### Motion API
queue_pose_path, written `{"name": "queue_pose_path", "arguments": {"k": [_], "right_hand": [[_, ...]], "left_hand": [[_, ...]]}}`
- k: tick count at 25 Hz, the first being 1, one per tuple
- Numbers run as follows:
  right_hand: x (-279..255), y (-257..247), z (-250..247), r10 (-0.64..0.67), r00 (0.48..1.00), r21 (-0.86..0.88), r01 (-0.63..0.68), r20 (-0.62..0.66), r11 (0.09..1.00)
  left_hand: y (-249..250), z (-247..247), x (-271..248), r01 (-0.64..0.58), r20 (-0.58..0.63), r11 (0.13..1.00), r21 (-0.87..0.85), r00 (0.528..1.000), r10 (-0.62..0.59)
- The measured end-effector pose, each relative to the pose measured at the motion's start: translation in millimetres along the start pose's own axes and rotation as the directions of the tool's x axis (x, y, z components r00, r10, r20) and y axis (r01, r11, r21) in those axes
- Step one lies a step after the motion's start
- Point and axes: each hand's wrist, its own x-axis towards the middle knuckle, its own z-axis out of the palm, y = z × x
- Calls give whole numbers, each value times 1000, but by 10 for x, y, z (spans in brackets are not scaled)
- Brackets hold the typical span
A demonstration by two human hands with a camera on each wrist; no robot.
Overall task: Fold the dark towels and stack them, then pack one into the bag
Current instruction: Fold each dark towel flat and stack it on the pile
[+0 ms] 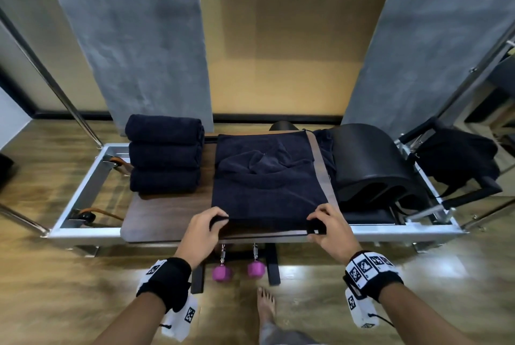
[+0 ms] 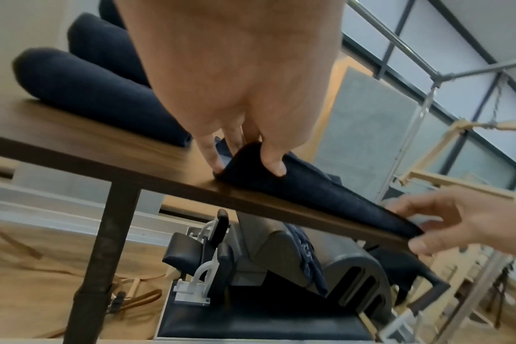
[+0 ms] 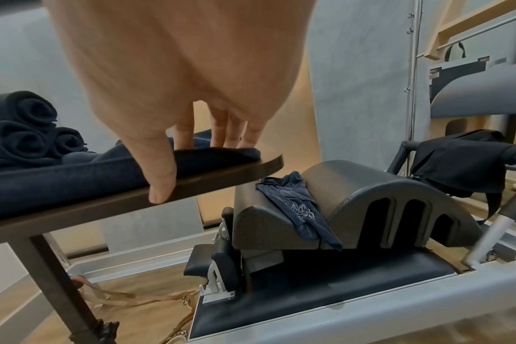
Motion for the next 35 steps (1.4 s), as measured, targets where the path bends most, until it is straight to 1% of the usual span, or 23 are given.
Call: {"name": "queue_pose_path", "arguments": {"k": [2,4,6,8,10,12,14,16,18,21,24,26,28,31,33,35], "right_hand": [[8,8,-16,9,999,8,-9,-31,1000],[45,16,-64,7,996,27,-5,-93,1000],[136,15,-162,27,987,89,-13,-157,996],[306,5,-347,66,977,220,-20,-203,975],[589,-29,-601,95,964,371,4,-247,928],[967,-64,-877,135,944,483,29,-302,875],[1377,-77,-1096,173,921,542,48,-349,839],[1775,-68,-1217,214,905,574,40,-368,818],[2213,-10,-1264,257,901,583,-5,-350,812],[2780,121,-1180,305,912,544,-114,-274,831],[3122,264,-970,324,927,423,-221,-190,879],[3294,358,-821,313,938,362,-243,-149,900],[3413,415,-703,295,950,336,-245,-105,910],[3494,447,-562,281,958,252,-260,-50,932],[3485,454,-512,274,961,225,-258,-41,939],[3485,462,-504,282,959,242,-264,-41,934]], "left_hand": [[52,-35,74,32,-114,995,-91,993,-42],[80,-73,170,51,-199,985,-168,976,-84],[138,-106,278,51,-240,976,-213,965,-103],[222,-135,421,37,-271,974,-225,958,-99],[312,-158,650,21,-346,976,-218,933,-98],[410,-168,955,20,-420,972,-233,899,-119],[512,-165,1292,19,-473,968,-251,870,-140],[587,-145,1616,36,-507,963,-267,845,-172],[610,-104,1978,100,-531,959,-265,815,-232],[498,-5,2486,244,-532,939,-243,776,-340],[327,129,2816,391,-496,882,-262,729,-471],[226,231,2950,469,-486,851,-236,701,-521],[135,316,3019,525,-480,831,-185,689,-542],[9,380,3067,583,-469,804,-114,682,-561],[-30,394,3067,585,-467,805,-97,688,-556],[-38,398,3067,572,-466,813,-110,693,-550]]}}
